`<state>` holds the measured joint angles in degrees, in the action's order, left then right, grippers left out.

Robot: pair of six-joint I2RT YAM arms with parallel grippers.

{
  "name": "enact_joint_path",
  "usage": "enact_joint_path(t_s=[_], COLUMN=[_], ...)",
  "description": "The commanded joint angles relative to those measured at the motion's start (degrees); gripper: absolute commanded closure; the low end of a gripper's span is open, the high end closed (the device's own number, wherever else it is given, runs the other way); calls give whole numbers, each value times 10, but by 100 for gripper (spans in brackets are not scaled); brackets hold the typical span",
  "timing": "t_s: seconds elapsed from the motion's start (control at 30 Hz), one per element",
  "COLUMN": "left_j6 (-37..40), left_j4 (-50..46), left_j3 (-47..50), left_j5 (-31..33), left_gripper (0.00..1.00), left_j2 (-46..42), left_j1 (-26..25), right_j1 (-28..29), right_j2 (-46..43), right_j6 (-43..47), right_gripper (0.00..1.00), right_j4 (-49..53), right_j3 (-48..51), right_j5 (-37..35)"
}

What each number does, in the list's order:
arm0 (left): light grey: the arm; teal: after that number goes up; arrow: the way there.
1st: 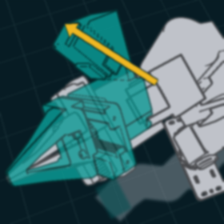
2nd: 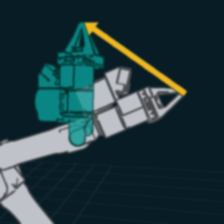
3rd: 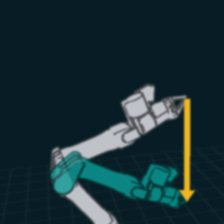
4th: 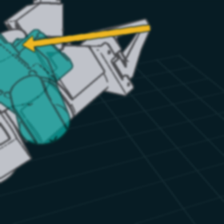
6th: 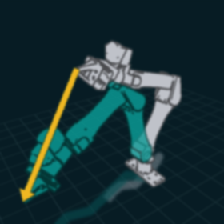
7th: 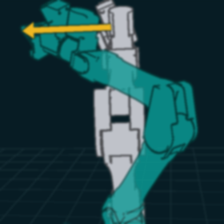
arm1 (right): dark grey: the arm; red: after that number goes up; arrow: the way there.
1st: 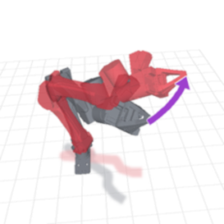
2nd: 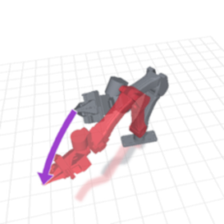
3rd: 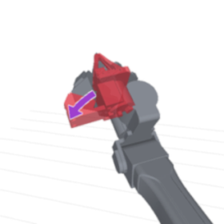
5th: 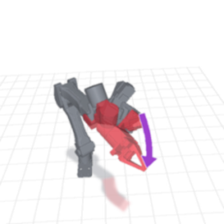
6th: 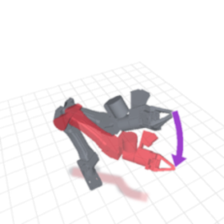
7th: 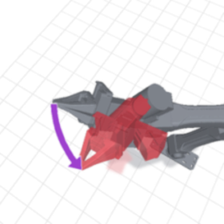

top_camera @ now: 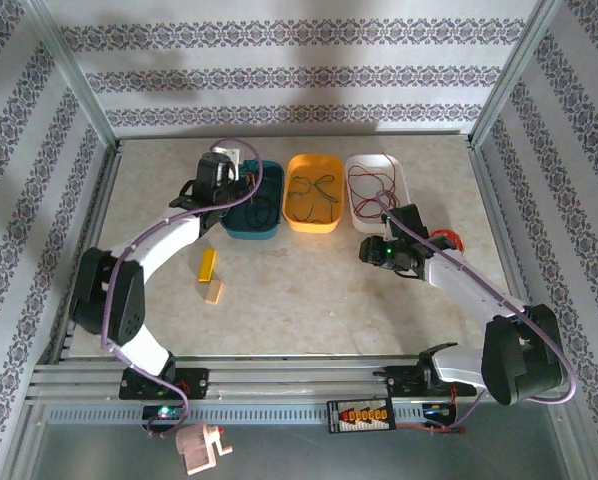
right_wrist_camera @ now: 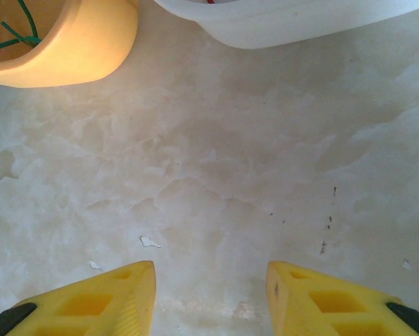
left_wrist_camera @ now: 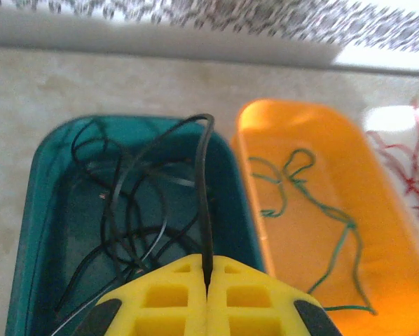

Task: Untangle the cables

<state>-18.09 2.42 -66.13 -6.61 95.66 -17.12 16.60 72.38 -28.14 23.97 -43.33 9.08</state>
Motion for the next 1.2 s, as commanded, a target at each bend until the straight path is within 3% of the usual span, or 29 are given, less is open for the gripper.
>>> enact_joint_path(t_s=[0.0,0.17,0.33,0.43,0.53,0.8,0.97,1.0,1.03,1.17], left_j6=[2,-5,-21,-23,-24,-31,-39,-37,-32,-4], left_j4=[6,-20,-10,-5,0,6,25,21,14,-37], left_j3=[-23,-57,-56,-52,-48,-9,117,151,181,274], left_j5=[-11,-34,-49,-53,-65,-50,60,98,143,315], left_gripper=[100,100,99,70,49,28,16,11,0,1], left_j2=[52,122,133,115,82,-40,-172,-203,-235,-351], left_j1=[11,11,11,11,9,-6,-6,-6,-6,-5], right_j1=[-4,-4,-4,-4,-4,-9,-31,-35,-37,-34], right_j2=[-10,-7,-7,-7,-10,-21,-58,-71,-86,-178], right_j6=[9,15,14,13,12,-1,-3,-1,1,8], right_gripper=[54,54,54,54,54,54,54,54,54,53], right_j4=[12,19,19,18,17,14,17,16,14,-36], right_j3=[0,-8,-5,-2,1,3,17,22,27,67], right_j5=[9,7,4,2,-2,-33,-101,-127,-159,-267])
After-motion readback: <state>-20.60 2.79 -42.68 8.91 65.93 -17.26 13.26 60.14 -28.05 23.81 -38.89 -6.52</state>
